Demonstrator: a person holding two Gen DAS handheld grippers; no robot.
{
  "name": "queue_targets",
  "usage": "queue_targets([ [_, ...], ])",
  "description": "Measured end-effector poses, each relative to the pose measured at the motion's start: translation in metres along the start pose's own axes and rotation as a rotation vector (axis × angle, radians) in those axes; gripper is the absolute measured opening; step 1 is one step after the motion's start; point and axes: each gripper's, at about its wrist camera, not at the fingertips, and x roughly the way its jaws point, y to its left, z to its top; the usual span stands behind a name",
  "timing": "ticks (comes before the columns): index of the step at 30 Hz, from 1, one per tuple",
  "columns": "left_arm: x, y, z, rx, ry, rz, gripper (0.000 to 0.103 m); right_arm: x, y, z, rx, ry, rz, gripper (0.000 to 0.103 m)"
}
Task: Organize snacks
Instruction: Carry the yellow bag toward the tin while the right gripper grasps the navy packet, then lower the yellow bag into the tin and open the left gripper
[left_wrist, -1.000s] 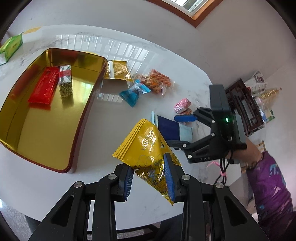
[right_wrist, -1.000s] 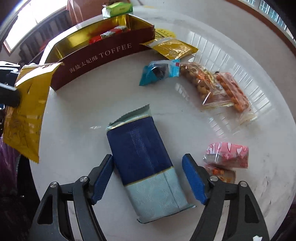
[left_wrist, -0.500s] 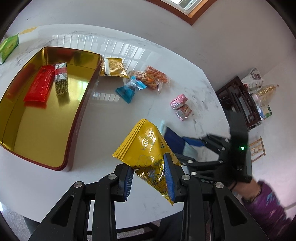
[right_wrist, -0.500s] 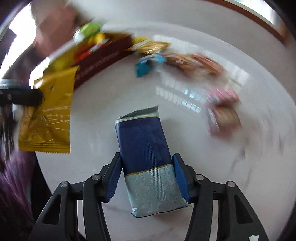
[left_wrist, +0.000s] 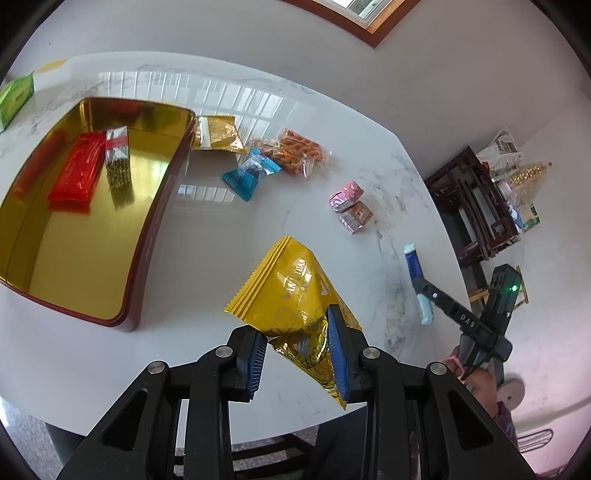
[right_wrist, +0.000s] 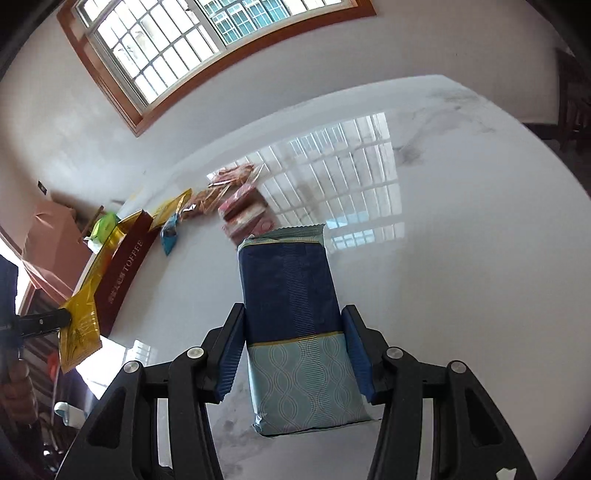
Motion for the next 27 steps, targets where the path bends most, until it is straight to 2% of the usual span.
queue_targets([
  [4,-0.005,-0.004,0.000,0.011,-0.011,-0.001,0.032,0.002,-0.007,0.002,0.013,-0.009,-0.013,0.049],
  [9,-0.010,-0.003,0.000,0.011,-0.022,0.006,0.032,0.027,-0.011,0.004,0.066,-0.019,-0.024,0.049],
  [17,-0.034,0.016,0.010,-0.028,-0.065,0.004,0.032,0.035,-0.018,0.013,0.107,-0.047,-0.044,0.048],
  [22,-0.060,0.039,0.023,-0.068,-0.114,0.026,0.032,0.034,-0.014,0.014,0.074,-0.025,-0.063,0.048],
  [27,-0.080,0.062,0.039,-0.083,-0.160,0.077,0.032,0.040,-0.005,0.019,0.014,0.014,-0.137,0.049],
])
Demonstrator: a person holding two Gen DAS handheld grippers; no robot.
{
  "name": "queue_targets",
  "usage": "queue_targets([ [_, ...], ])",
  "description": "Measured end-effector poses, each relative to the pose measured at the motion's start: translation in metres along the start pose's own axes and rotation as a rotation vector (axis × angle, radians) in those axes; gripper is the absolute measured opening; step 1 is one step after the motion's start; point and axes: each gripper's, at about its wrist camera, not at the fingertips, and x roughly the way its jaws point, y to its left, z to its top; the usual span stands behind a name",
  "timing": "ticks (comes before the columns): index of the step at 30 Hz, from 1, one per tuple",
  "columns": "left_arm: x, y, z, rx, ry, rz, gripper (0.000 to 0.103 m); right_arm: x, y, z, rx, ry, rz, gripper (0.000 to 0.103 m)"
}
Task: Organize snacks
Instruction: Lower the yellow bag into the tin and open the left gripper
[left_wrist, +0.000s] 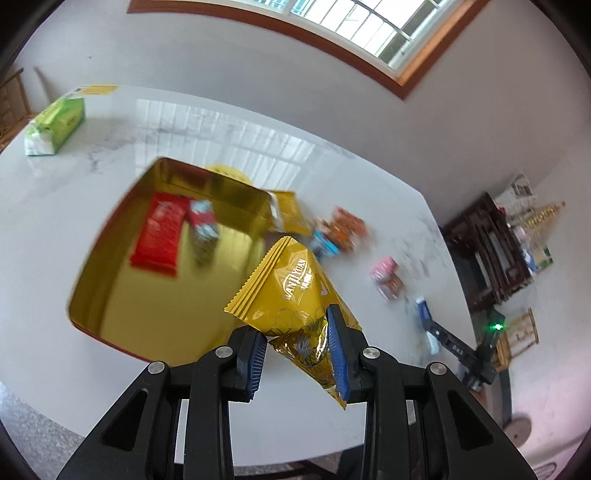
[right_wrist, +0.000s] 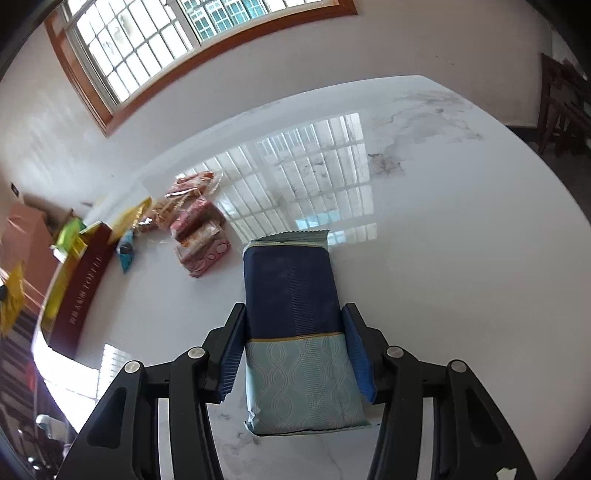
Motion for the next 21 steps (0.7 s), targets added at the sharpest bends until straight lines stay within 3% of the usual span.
queue_targets([
  [10,0.011,0.046,0.017,-0.028,0.007,0.086,0.032,0.015,0.009,0.018,-0.057,0.078,-0.105,0.050],
  [14,0.020,0.063,0.022,-0.033,0.019,0.130,0.032,0.020,0.024,0.016,-0.144,0.108,-0.199,0.051],
  [15,0.023,0.067,0.023,-0.037,0.023,0.136,0.032,0.022,0.025,0.016,-0.145,0.117,-0.204,0.055],
  [17,0.026,0.072,0.023,-0.038,0.026,0.156,0.032,0.025,0.025,0.015,-0.109,0.136,-0.164,0.097],
  [21,0.034,0.082,0.023,-0.017,0.031,0.227,0.032,0.032,0.036,0.006,-0.180,0.123,-0.244,0.098],
])
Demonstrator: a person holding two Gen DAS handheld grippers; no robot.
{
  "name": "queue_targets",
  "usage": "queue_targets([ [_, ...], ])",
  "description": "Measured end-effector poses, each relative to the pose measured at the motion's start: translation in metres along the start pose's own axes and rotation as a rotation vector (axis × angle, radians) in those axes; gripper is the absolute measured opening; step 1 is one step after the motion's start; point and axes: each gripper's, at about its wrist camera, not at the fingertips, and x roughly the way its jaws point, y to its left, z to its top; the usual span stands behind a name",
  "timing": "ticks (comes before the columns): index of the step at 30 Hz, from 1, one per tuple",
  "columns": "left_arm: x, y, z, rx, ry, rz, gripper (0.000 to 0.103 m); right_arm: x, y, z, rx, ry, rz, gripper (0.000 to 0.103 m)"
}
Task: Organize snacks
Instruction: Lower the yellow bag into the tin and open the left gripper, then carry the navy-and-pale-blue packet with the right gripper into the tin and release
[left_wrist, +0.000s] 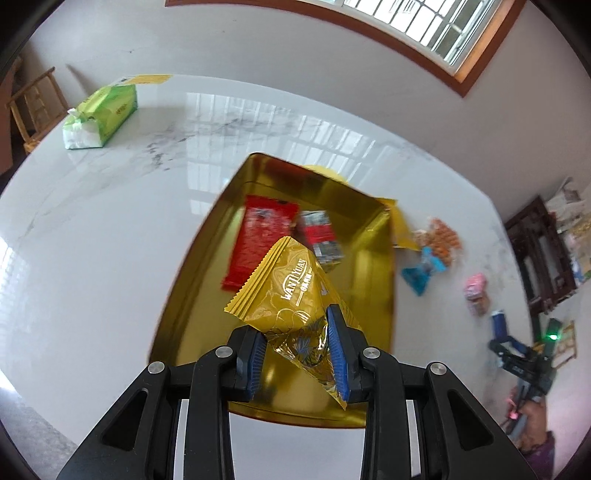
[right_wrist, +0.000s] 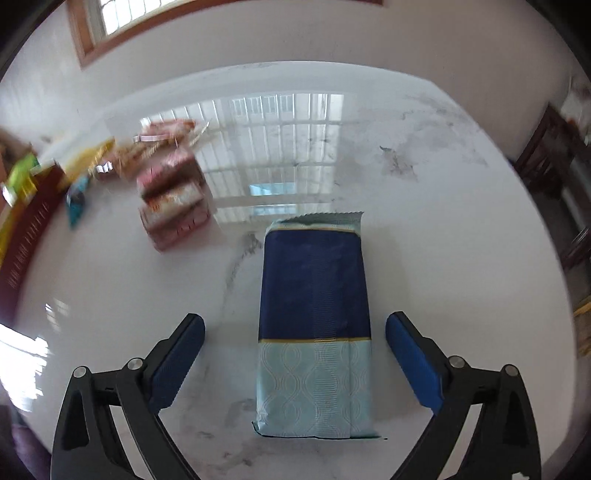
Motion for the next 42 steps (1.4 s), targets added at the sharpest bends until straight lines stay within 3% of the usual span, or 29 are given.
queue_targets([
  [3,0.008,0.002,-0.001,0.024,0.005,0.082,0.032,0.000,-0.001,0.000,-0.001,-0.006,0.001,0.094],
  [4,0.011,0.001,-0.001,0.038,0.003,0.101,0.032,-0.002,-0.002,0.001,-0.004,-0.014,0.003,0.084],
  [5,0.012,0.000,-0.002,0.054,-0.003,0.138,0.033,-0.005,-0.004,0.001,-0.008,-0.028,0.004,0.063],
  [6,0.013,-0.002,-0.003,0.067,-0.009,0.162,0.034,-0.007,-0.005,0.002,-0.007,-0.035,0.000,0.049],
  [7,0.014,-0.002,-0.004,0.081,-0.012,0.180,0.034,-0.008,-0.009,0.003,0.002,-0.033,0.019,0.047],
  [11,0.012,-0.007,-0.009,0.124,-0.060,0.248,0.061,-0.012,-0.012,-0.001,0.010,-0.055,0.047,0.047],
  [13,0.004,-0.010,-0.012,0.159,-0.134,0.296,0.065,-0.015,-0.019,-0.003,0.058,-0.066,0.086,0.047],
  [15,-0.001,-0.016,-0.014,0.211,-0.200,0.357,0.077,-0.019,-0.024,-0.008,0.104,-0.074,0.157,0.047],
  [19,-0.010,-0.025,-0.011,0.258,-0.242,0.344,0.078,-0.025,-0.033,-0.014,0.177,-0.088,0.209,0.047],
  [27,-0.042,-0.023,-0.030,0.151,-0.326,0.291,0.078,-0.037,-0.030,-0.016,0.286,-0.108,0.375,0.047],
  [34,-0.061,-0.017,-0.075,0.073,-0.333,0.251,0.078,-0.070,0.052,0.017,0.174,-0.154,0.562,0.047],
  [42,-0.060,-0.027,-0.095,0.148,-0.283,0.274,0.078,-0.060,0.172,0.077,0.095,-0.096,0.760,0.047],
])
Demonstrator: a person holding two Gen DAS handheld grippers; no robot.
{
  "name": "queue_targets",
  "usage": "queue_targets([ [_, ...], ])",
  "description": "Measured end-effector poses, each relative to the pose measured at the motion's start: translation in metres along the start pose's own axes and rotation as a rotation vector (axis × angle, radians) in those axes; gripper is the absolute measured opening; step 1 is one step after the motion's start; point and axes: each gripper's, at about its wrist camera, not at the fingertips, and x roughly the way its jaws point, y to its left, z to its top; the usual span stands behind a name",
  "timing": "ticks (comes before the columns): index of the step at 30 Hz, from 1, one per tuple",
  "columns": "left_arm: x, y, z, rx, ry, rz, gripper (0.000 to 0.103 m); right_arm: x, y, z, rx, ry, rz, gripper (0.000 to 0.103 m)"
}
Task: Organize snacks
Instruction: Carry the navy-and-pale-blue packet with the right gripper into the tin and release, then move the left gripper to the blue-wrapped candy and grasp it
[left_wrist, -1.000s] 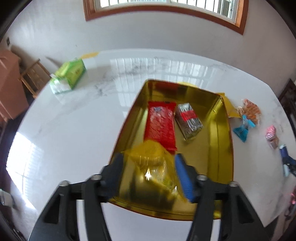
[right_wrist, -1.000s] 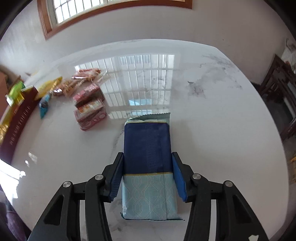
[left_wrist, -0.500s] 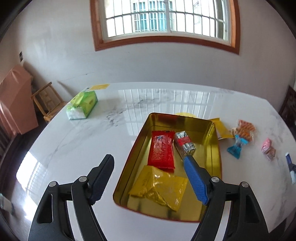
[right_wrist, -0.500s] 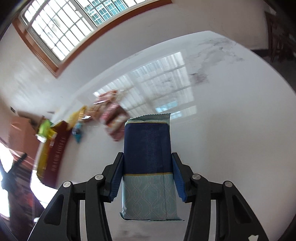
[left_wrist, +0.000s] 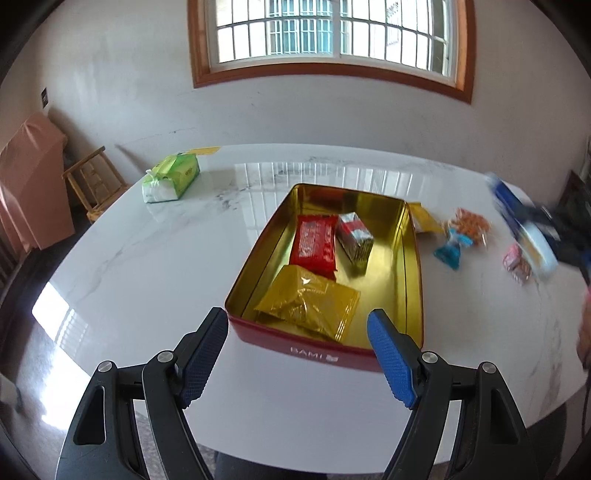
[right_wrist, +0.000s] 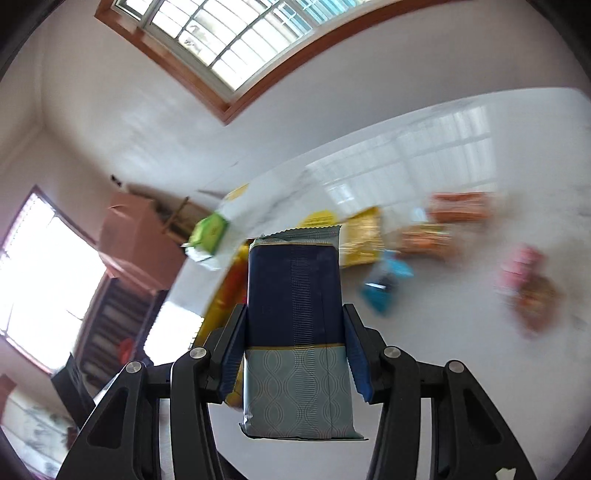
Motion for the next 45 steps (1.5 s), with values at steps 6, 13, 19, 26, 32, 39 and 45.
queue_targets([
  [6,-0.004,-0.001,0.000,0.058,-0.020,0.048,0.078,0.076,0.036,0.024,-0.004,0.066,0.013,0.047],
  [13,0.008,0.011,-0.001,0.058,0.016,0.046,0.078,0.129,0.054,0.037,-0.052,0.101,-0.074,0.047],
  [19,0.022,0.022,-0.002,0.045,0.052,0.061,0.078,0.150,0.048,0.043,-0.050,0.108,-0.118,0.047],
  [26,0.026,0.025,-0.004,0.043,0.058,0.061,0.078,0.156,0.035,0.041,-0.010,0.107,-0.164,0.050],
  [32,0.025,0.026,-0.007,0.039,0.074,0.055,0.078,0.144,0.036,0.039,-0.017,0.055,-0.153,0.059],
  [39,0.020,0.024,-0.009,0.045,0.076,0.057,0.078,0.082,0.036,0.021,-0.074,-0.080,-0.115,0.063],
  [45,0.014,0.009,-0.012,0.079,0.077,0.053,0.078,0.012,0.004,-0.016,-0.160,-0.158,-0.309,0.068],
])
